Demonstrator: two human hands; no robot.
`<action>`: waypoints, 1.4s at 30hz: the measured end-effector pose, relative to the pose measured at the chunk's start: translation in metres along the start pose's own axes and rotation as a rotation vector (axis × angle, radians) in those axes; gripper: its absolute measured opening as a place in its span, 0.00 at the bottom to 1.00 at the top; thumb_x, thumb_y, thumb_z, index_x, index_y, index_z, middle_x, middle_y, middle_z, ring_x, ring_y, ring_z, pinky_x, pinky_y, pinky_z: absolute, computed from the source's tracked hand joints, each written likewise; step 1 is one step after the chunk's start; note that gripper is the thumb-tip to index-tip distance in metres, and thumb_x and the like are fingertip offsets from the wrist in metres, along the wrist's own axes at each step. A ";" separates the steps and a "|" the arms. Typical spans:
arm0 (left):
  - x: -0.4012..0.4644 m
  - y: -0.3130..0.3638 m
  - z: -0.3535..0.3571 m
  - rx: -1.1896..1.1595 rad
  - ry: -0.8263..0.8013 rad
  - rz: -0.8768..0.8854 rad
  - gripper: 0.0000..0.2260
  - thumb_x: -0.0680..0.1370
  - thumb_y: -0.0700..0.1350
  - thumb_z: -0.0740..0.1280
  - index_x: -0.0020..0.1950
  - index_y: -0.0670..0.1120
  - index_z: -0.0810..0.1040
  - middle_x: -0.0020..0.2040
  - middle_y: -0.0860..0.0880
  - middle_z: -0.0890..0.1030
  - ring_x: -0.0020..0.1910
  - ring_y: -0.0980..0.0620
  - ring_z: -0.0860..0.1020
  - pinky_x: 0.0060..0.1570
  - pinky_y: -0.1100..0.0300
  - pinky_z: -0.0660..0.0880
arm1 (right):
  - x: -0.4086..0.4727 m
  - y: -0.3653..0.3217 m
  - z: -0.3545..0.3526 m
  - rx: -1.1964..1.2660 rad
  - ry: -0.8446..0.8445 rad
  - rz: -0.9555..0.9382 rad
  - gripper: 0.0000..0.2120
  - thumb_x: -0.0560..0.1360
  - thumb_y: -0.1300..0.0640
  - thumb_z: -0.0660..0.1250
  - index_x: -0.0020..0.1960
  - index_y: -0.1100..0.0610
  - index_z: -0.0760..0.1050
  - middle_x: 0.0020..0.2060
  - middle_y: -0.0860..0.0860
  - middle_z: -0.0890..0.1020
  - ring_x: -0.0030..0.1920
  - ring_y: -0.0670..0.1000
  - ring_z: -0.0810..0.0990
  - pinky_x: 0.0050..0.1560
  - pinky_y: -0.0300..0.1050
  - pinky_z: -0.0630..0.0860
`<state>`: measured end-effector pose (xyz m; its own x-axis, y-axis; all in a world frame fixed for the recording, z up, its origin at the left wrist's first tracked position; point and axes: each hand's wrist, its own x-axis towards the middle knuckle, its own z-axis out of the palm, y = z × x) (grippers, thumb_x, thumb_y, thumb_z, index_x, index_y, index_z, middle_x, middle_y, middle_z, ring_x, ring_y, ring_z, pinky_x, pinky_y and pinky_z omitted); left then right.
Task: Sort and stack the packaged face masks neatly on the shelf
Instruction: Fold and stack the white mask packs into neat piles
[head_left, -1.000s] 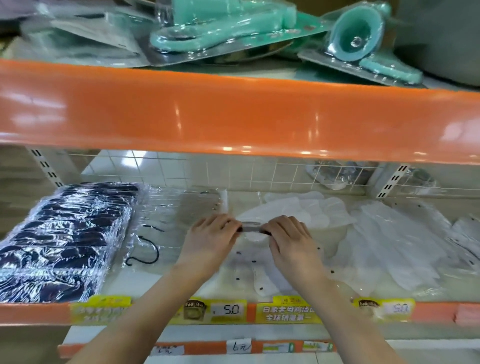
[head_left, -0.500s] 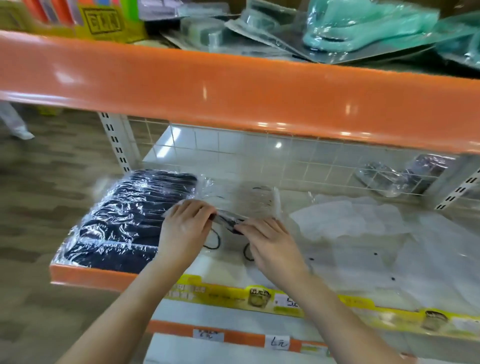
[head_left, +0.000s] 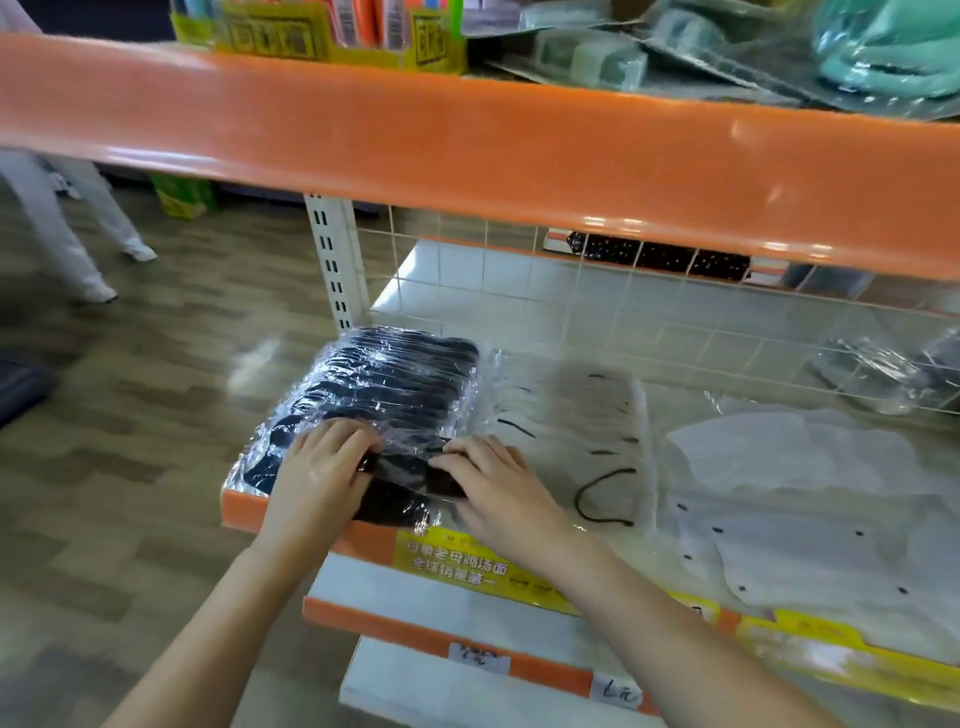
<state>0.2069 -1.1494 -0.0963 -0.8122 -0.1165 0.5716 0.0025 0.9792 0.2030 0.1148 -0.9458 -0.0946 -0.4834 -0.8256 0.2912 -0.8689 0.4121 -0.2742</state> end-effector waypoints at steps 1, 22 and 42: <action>-0.004 -0.007 -0.003 -0.013 -0.010 0.003 0.14 0.66 0.41 0.57 0.44 0.41 0.78 0.46 0.46 0.80 0.47 0.43 0.76 0.44 0.50 0.72 | 0.004 -0.003 0.003 0.005 -0.010 0.001 0.22 0.71 0.60 0.68 0.65 0.55 0.73 0.61 0.51 0.73 0.62 0.54 0.69 0.61 0.55 0.68; -0.008 -0.053 -0.006 -0.021 -0.332 -0.156 0.17 0.59 0.39 0.81 0.43 0.48 0.79 0.52 0.48 0.79 0.48 0.42 0.79 0.42 0.54 0.75 | 0.031 -0.029 0.032 -0.237 -0.011 0.080 0.21 0.67 0.44 0.73 0.57 0.50 0.77 0.55 0.48 0.76 0.53 0.54 0.74 0.53 0.52 0.71; -0.021 -0.059 -0.022 -0.021 -0.251 -0.382 0.08 0.75 0.48 0.71 0.52 0.47 0.80 0.54 0.50 0.79 0.54 0.45 0.77 0.49 0.51 0.72 | 0.008 -0.035 0.041 -0.034 0.004 -0.061 0.11 0.75 0.48 0.59 0.53 0.47 0.77 0.58 0.47 0.76 0.63 0.49 0.70 0.67 0.49 0.65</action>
<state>0.2370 -1.2081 -0.1027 -0.8733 -0.4223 0.2429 -0.3151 0.8699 0.3793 0.1460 -0.9827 -0.1198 -0.4302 -0.8478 0.3102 -0.8997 0.3743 -0.2248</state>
